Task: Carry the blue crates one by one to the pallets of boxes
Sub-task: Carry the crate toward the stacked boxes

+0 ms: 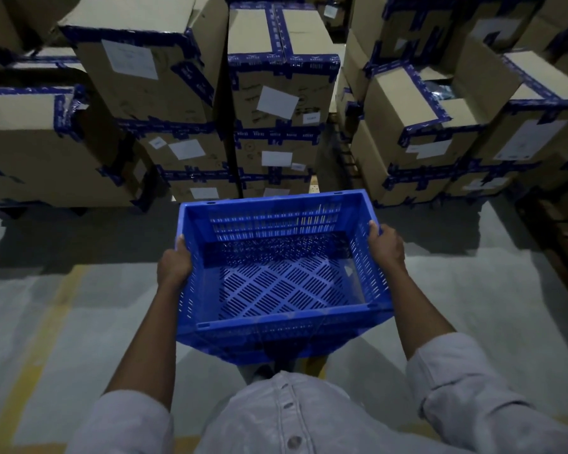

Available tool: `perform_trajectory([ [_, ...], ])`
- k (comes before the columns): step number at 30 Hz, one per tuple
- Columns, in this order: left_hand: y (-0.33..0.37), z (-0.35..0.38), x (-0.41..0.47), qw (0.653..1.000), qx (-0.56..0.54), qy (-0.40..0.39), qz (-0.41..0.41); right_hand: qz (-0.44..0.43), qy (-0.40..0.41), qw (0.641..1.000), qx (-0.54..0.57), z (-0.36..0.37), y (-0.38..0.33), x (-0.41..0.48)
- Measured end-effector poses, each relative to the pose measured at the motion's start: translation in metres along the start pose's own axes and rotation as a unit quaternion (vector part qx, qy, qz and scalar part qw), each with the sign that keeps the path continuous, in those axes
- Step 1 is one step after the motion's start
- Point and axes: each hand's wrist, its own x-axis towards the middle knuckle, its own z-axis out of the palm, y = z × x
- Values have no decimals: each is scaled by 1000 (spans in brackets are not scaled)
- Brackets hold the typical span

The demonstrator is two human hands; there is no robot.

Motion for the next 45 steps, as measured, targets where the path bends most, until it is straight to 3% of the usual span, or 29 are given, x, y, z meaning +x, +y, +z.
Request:
perform_trajectory([
  [17, 6, -6, -10, 999, 17, 19, 31, -3, 14, 1000, -21, -1, -7, -5],
  [25, -17, -1, 5, 998, -8, 39, 55, -82, 22, 994, -75, -5, 4, -26],
  [30, -28, -9, -37, 988, 32, 82, 128, -136, -3, 984, -112, -8, 25, -49],
  [40, -62, -15, -77, 951, 196, 10, 240, -102, -33, 983, -148, -26, 17, -65],
  [45, -62, -11, -107, 953, 211, 79, 203, -107, -51, 980, -161, -30, 33, -85],
])
